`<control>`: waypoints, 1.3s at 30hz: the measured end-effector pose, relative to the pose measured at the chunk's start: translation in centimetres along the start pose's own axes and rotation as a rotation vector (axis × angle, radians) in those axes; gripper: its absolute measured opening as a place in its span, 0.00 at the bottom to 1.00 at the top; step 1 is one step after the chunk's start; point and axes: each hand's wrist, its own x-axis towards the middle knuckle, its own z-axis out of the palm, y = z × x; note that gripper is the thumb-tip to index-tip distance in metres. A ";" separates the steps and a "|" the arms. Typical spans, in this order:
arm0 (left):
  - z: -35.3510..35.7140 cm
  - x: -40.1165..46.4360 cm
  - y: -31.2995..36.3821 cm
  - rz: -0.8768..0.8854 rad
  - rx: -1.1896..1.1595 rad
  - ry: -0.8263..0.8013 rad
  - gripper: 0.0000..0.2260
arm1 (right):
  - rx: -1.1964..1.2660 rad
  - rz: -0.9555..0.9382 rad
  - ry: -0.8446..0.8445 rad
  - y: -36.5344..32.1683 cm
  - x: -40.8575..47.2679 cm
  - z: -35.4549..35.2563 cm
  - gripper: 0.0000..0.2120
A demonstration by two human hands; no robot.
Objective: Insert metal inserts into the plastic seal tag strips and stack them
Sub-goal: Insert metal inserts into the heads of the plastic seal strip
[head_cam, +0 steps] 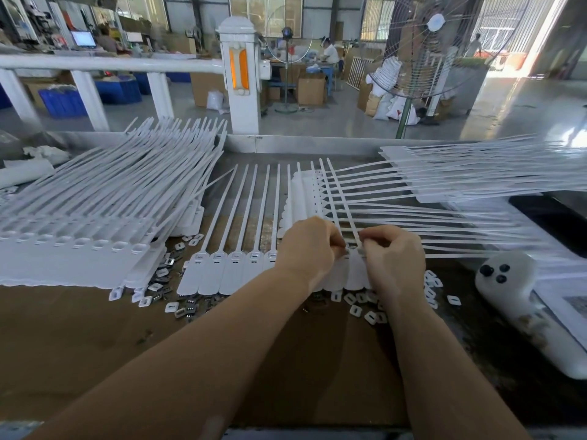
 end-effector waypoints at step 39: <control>0.5 -1.1 -1.4 0.093 0.002 -0.103 0.12 | 0.054 0.044 -0.010 -0.1 0.0 -0.1 0.10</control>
